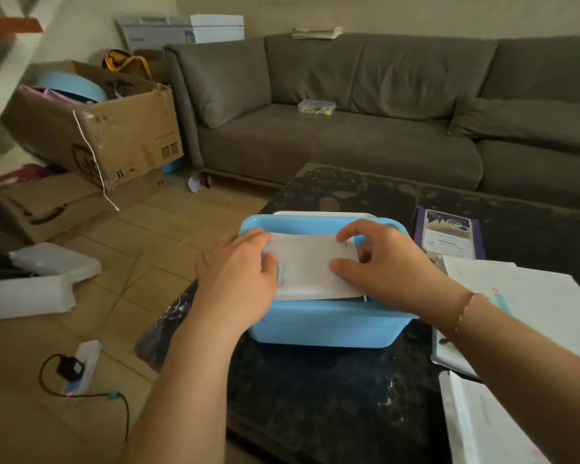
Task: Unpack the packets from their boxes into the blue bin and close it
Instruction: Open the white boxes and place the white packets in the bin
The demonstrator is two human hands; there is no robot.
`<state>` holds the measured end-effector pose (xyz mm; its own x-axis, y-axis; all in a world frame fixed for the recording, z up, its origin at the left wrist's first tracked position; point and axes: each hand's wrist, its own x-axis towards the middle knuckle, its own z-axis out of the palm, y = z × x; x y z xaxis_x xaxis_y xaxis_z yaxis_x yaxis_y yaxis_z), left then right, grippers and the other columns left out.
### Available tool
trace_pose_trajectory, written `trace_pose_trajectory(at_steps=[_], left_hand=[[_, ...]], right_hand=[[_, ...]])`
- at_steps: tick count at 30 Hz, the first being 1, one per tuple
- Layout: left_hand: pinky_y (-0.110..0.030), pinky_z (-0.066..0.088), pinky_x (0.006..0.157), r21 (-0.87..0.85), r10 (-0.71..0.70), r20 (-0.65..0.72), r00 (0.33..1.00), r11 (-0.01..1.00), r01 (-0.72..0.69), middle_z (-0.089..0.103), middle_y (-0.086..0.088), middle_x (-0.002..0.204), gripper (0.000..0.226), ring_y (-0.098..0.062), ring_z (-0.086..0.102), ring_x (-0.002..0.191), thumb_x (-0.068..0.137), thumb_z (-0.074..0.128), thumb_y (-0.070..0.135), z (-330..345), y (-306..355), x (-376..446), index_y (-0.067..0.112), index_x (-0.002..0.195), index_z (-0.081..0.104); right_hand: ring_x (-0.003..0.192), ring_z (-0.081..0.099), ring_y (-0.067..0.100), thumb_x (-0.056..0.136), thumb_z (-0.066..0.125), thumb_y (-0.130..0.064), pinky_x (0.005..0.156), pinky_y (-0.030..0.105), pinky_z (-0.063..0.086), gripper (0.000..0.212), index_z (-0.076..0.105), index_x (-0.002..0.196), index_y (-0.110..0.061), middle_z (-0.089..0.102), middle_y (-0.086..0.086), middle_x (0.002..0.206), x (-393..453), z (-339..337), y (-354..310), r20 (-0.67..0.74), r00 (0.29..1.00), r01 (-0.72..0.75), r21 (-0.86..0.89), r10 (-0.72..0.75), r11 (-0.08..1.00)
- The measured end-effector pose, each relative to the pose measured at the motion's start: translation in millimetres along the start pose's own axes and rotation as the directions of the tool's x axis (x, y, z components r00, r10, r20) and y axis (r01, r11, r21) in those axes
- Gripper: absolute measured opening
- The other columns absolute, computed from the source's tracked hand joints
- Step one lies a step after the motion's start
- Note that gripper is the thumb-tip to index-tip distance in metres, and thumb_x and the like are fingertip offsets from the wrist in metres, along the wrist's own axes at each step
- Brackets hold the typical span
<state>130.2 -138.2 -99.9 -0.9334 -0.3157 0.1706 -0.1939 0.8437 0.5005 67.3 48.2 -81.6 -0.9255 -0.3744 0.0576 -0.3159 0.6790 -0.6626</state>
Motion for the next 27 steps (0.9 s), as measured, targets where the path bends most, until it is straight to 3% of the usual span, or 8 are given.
trace_pose_trajectory(at_steps=[3,9,14,17,19,21,24,27], left_hand=[[-0.053,0.015,0.120,0.012,0.018,0.046,0.999,1.000,-0.018,0.033,0.013,0.158,0.043,-0.015,0.021,0.148,0.103,0.038,0.035,0.1,-2.8,3.2,0.028,0.145,0.043],[-0.042,0.030,0.116,-0.035,0.009,0.076,0.997,0.999,-0.006,0.037,0.007,0.156,0.049,-0.017,0.037,0.141,0.101,0.044,0.042,-1.4,-0.8,12.0,0.025,0.147,0.041],[-0.033,0.033,0.109,-0.101,-0.011,0.065,0.998,0.995,0.018,0.038,0.005,0.154,0.053,-0.016,0.040,0.138,0.098,0.051,0.042,-0.5,-0.5,15.2,0.023,0.147,0.042],[-0.027,0.030,0.103,-0.203,0.017,0.127,0.992,0.979,0.009,0.030,0.008,0.159,0.050,-0.012,0.036,0.138,0.103,0.042,0.029,-7.6,-7.6,12.9,0.031,0.152,0.032],[-0.026,0.029,0.096,-0.254,0.018,0.181,0.983,0.967,0.029,0.032,0.010,0.157,0.052,-0.007,0.038,0.129,0.104,0.038,0.021,-14.5,-17.5,10.6,0.038,0.153,0.029],[-0.022,0.026,0.101,-0.262,0.049,0.210,0.976,0.965,0.008,0.030,0.014,0.157,0.053,0.001,0.031,0.130,0.104,0.040,0.016,-18.0,-26.6,9.5,0.037,0.152,0.031],[-0.015,0.010,0.110,-0.266,0.098,0.228,0.969,0.963,-0.035,0.022,0.020,0.159,0.053,0.010,0.015,0.138,0.104,0.043,0.013,-14.4,-33.9,10.7,0.029,0.153,0.032],[-0.021,0.010,0.115,-0.212,0.080,0.244,0.967,0.977,-0.027,0.016,0.026,0.159,0.054,0.005,0.012,0.146,0.104,0.043,0.018,-10.0,-34.2,12.5,0.033,0.154,0.027]], right_hand=[[0.059,0.050,0.005,0.088,0.063,-0.043,0.053,0.011,0.034,0.032,0.056,0.116,-0.029,0.048,-0.014,0.066,-2.0,0.6,6.4,0.016,0.999,0.050,-0.157,-0.048,0.986],[0.071,0.053,0.009,0.090,0.059,-0.047,0.067,0.021,0.041,0.039,0.052,0.123,-0.027,0.046,-0.015,0.070,-1.6,7.7,8.7,-0.015,0.999,0.047,-0.207,-0.051,0.977],[0.074,0.055,0.012,0.088,0.058,-0.053,0.066,0.026,0.044,0.039,0.057,0.116,-0.027,0.048,-0.013,0.072,-6.1,6.6,7.7,-0.052,0.994,0.075,-0.292,-0.094,0.954],[0.098,0.051,0.012,0.084,0.058,-0.060,0.079,0.029,0.048,0.043,0.059,0.117,-0.032,0.053,-0.011,0.103,-8.2,4.7,7.4,-0.090,0.970,0.179,-0.352,-0.224,0.919],[0.120,0.043,0.013,0.083,0.059,-0.061,0.100,0.034,0.044,0.049,0.058,0.124,-0.036,0.050,-0.012,0.128,-7.2,4.0,4.8,-0.026,0.941,0.311,-0.327,-0.338,0.892],[0.134,0.034,0.015,0.082,0.057,-0.065,0.111,0.040,0.035,0.057,0.054,0.131,-0.037,0.044,-0.010,0.142,-3.4,6.8,-0.2,0.086,0.914,0.404,-0.290,-0.397,0.868],[0.145,0.023,0.020,0.080,0.055,-0.068,0.118,0.045,0.023,0.069,0.045,0.141,-0.035,0.033,-0.007,0.155,5.3,16.9,-8.8,0.196,0.893,0.447,-0.275,-0.406,0.851],[0.149,0.013,0.019,0.085,0.056,-0.064,0.121,0.044,0.013,0.071,0.034,0.147,-0.038,0.021,-0.008,0.160,11.0,23.4,-12.4,0.249,0.908,0.401,-0.278,-0.338,0.873]])
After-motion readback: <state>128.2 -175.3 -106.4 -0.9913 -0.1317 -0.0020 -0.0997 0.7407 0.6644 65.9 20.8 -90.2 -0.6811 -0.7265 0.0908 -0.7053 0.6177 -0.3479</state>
